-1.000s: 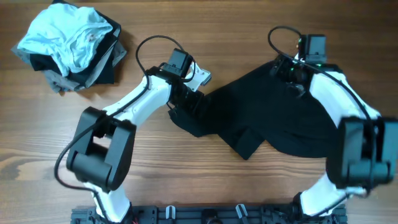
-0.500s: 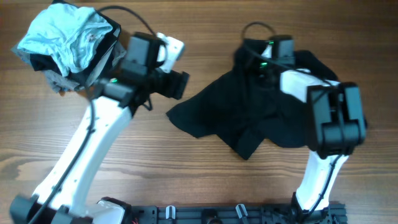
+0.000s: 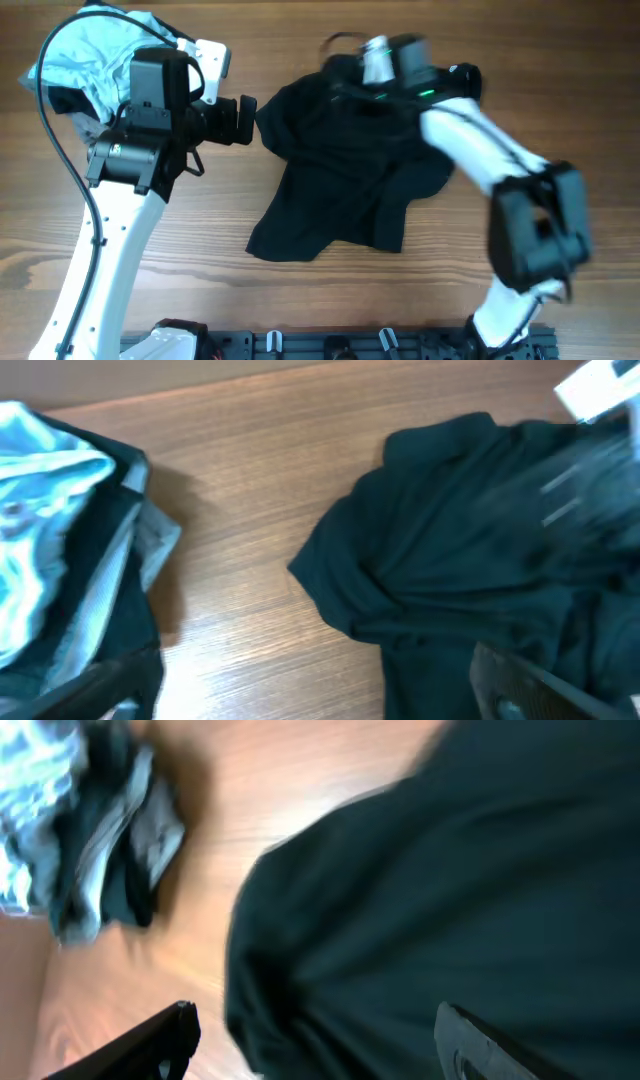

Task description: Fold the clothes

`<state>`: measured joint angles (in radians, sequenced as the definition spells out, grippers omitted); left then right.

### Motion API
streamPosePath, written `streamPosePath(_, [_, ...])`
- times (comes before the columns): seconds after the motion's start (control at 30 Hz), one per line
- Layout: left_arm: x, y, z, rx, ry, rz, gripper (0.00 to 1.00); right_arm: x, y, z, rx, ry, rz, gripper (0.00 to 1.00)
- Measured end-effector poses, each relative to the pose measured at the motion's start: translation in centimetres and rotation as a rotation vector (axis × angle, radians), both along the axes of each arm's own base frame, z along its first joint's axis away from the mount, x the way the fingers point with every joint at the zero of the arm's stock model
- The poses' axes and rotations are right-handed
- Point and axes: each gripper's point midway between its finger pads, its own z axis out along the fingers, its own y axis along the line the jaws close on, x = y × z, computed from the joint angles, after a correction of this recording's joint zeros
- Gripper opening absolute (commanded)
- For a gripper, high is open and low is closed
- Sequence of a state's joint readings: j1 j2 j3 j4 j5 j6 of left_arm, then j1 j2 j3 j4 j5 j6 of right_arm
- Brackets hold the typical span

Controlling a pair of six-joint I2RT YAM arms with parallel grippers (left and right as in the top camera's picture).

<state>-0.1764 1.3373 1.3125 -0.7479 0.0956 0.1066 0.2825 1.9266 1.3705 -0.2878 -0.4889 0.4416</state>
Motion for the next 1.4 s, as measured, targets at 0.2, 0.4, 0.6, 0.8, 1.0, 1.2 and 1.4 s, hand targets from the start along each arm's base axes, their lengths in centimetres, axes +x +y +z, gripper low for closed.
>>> streamPosePath(0.2, [2.6,-1.8,-7.9,-0.017,0.202,-0.059,0.58,-4.8,-13.5,3.9,-0.092,0.221,-0.253,0.73])
streamPosePath(0.4, [4.4,-4.4,-15.6,-0.099,0.351,-0.133,0.64,-14.2,-15.4,-2.6,-0.255,0.613,-0.244,0.72])
streamPosePath(0.6, [4.6,-7.0,-18.5,-0.126,0.386,-0.199,0.48,-19.3,-16.2,-8.5,-0.322,0.756,-0.239,0.64])
streamPosePath(0.8, [4.4,-8.9,-21.2,-0.105,0.418,-0.235,0.15,-18.3,-16.2,-9.7,-0.311,0.692,-0.252,0.66])
streamPosePath(1.0, [5.0,-4.3,-24.0,0.028,0.472,-0.012,0.04,-15.0,-16.8,-9.6,-0.273,0.583,-0.323,0.74])
streamPosePath(1.2, [5.2,4.2,-24.9,0.043,0.533,0.319,0.04,-15.8,-17.9,-9.6,-0.263,0.611,-0.308,0.81])
streamPosePath(1.4, [5.4,5.3,-24.7,-0.123,0.565,0.341,0.27,-19.9,-14.1,-9.6,-0.252,0.675,-0.063,0.67])
